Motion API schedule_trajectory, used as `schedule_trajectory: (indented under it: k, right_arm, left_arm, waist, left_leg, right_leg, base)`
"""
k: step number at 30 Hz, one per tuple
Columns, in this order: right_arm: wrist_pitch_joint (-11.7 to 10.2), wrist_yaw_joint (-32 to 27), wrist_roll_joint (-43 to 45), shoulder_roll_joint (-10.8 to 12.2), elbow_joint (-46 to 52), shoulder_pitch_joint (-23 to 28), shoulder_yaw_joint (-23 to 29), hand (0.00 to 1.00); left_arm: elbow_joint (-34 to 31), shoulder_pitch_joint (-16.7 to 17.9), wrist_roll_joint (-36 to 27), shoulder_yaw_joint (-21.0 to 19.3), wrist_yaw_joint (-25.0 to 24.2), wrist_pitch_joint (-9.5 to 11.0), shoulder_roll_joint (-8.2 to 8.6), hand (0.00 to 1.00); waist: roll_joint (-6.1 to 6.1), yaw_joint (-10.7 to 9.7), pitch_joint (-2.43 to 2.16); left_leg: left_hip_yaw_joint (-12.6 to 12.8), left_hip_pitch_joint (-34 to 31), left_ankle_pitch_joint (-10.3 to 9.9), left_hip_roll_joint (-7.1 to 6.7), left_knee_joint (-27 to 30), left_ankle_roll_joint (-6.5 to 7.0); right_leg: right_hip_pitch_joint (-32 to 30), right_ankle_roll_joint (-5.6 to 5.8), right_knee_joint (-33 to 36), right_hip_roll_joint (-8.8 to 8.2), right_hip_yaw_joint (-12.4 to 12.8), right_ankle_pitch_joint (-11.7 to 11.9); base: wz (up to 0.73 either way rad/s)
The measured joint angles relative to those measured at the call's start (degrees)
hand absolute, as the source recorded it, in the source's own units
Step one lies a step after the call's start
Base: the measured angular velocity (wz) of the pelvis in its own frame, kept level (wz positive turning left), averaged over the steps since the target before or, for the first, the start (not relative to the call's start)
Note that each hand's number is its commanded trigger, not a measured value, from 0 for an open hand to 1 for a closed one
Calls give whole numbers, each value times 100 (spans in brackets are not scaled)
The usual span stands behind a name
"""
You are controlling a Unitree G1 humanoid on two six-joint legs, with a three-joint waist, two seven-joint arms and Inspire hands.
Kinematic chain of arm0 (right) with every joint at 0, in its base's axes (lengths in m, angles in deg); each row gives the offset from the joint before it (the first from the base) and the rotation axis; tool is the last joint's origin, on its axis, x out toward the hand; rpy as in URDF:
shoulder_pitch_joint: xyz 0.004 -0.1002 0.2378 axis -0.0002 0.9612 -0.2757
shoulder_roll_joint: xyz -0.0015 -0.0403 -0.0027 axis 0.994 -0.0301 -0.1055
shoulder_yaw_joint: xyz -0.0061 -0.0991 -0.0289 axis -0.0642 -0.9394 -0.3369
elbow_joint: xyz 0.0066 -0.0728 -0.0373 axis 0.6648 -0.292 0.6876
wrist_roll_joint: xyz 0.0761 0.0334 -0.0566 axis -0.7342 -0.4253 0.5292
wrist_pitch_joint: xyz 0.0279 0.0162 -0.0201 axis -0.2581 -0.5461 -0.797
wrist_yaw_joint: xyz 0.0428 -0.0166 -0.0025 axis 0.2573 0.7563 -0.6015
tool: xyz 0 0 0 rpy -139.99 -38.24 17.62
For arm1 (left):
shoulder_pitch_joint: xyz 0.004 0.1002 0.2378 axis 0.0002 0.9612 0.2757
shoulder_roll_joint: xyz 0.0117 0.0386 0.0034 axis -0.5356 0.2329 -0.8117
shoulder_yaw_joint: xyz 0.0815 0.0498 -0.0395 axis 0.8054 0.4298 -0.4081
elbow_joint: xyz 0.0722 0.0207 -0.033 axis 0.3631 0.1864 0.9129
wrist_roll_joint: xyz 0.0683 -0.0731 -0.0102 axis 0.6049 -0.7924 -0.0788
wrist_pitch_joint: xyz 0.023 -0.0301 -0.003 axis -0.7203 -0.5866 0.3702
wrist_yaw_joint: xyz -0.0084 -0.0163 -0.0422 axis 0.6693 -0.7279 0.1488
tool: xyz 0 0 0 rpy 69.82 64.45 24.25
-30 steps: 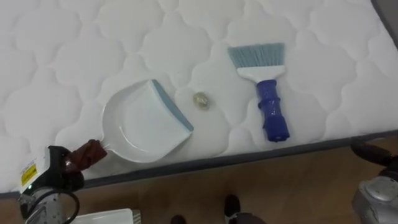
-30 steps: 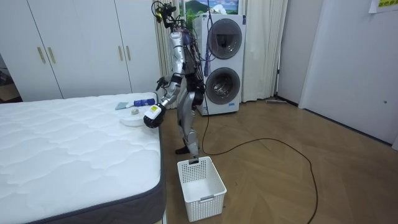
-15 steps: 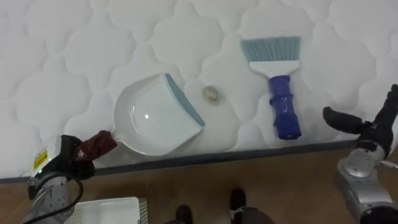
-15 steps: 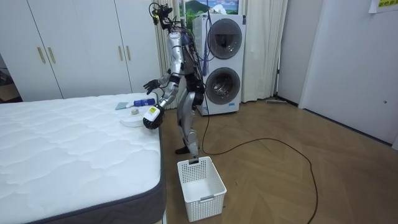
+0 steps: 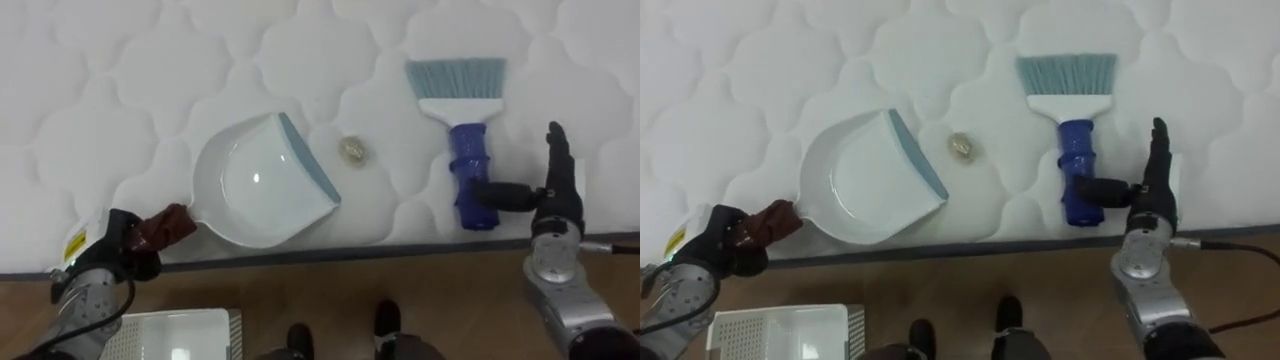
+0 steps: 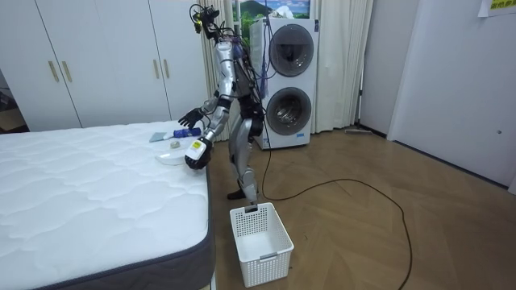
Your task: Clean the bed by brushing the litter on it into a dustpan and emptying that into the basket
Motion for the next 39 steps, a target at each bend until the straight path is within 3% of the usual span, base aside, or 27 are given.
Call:
schedule_trajectory:
  k: [4,6,9,13,28,34,39]
  right_arm:
    - [7,107,-37,-1,-188,-177,-8,0]
    - [72,138,-275,23,-202,-335,-9,0]
    - [80,216,-338,31,-202,-493,-9,0]
    - [80,242,-350,32,-202,-560,-8,0]
    - [125,691,-848,8,-923,-783,-17,0]
    - [135,741,-401,-4,-1512,-1042,-66,0]
    - [285,711,-51,-31,-1726,-1135,-239,0]
  left_arm:
    - [0,-49,-4,1,-17,-6,0,100]
    - [-14,-81,-4,1,-16,-10,8,100]
    - [-43,-126,-2,0,-6,-10,8,100]
    - [-86,-133,-1,0,9,-19,16,100]
    - [-133,-134,58,7,7,-98,18,100]
    - [-163,-179,104,119,5,-178,70,100]
    - [-141,-202,101,235,-46,-353,177,100]
  waist:
    - [-25,8,29]
    - [-17,25,75]
    - [-19,38,86]
    - [-15,39,89]
    - [38,119,85]
    - [101,164,79]
    - [102,213,80]
  left_leg:
    - [8,-26,3,2,8,5]
    - [0,-85,2,-3,116,5]
    - [-7,-197,2,-5,177,4]
    - [-12,-229,2,-23,199,4]
    - [-23,-233,0,-3,207,0]
    - [-32,-188,0,1,152,-1]
    - [-54,-154,1,-1,154,-2]
  right_leg:
    - [-70,3,106,-16,-1,-44]
    - [-103,-5,158,-13,10,-56]
    - [-223,-19,247,-22,2,-73]
    - [-272,-35,330,-82,-9,-106]
    - [-264,-50,341,-31,-51,-96]
    - [-228,-57,376,-90,-146,-93]
    - [-167,-70,378,-98,-189,-85]
  base:
    - [4]
    - [0]
    - [5]
    - [4]
    - [0]
    - [7]
    - [1]
